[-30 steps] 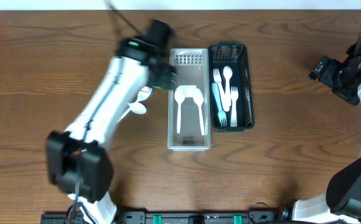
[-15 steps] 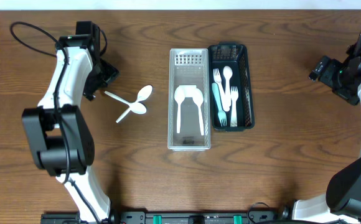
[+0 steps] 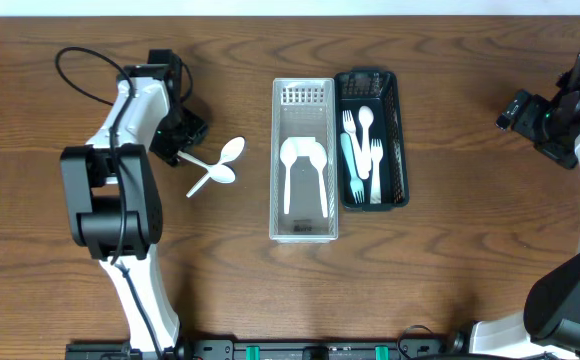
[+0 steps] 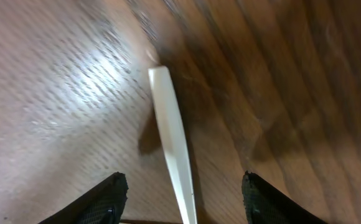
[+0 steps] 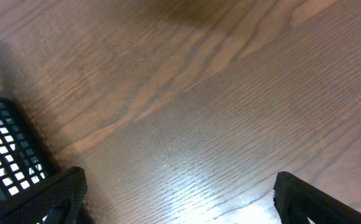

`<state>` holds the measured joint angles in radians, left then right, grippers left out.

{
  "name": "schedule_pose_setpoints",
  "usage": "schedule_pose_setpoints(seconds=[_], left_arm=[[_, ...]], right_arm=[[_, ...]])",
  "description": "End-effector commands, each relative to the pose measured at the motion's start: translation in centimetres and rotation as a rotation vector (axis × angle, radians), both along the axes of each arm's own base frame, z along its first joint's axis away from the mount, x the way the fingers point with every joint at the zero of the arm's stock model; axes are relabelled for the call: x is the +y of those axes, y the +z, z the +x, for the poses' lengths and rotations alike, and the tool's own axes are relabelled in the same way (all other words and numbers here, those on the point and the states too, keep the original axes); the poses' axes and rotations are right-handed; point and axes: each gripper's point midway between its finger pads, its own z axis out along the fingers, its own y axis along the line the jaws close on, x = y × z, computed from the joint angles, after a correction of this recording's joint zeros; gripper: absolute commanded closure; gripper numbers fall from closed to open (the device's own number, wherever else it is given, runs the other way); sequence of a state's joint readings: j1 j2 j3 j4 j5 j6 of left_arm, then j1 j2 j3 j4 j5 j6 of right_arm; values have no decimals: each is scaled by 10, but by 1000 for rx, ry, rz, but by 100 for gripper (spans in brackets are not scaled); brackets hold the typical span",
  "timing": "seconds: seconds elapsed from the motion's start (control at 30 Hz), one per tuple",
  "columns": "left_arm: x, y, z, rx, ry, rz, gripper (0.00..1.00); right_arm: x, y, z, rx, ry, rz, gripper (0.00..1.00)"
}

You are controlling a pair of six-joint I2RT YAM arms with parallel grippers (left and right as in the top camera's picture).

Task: Pack container
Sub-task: 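Grasp a third white spoon with the left gripper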

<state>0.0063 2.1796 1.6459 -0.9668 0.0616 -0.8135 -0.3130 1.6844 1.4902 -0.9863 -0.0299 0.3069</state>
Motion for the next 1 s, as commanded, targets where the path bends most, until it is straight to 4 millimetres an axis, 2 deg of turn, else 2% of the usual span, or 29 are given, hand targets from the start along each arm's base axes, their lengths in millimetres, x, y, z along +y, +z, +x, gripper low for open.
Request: schedule_pose_setpoints(seconds=[0.0,0.3,0.43,0.47,0.63,0.7,0.77,0.87,0.97], left_arm=[[-6,-14,-5,36,-46,-3,39],[-10,-30,-9,72,-122,-7,58],[-11,-31,-10,75,-128,-13,81],[-13,-31,-10,74,-137,-24,92],[-20,-25,-12,73,-238,-74,94],[-21,-12,-9,55,-271,-75,94],[-22,13,-2,5,-327,-74,94],[-33,71,10,-128,-425,-93,94],[-53,126,13,-268,-542,-79,94]], right_arm=[[-2,-1,-1,1,-18,9,1],[-2,-1,-1,1,-18,9,1],[-2,-1,-1,1,-18,9,1],[-2,-1,-1,1,-18,10,1],[-2,-1,-1,1,-18,9,1],[-2,-1,-1,1,-18,9,1],[-2,-1,-1,1,-18,9,1],[-2,-1,-1,1,-18,9,1],[-2,-1,-1,1,-18,9,1]])
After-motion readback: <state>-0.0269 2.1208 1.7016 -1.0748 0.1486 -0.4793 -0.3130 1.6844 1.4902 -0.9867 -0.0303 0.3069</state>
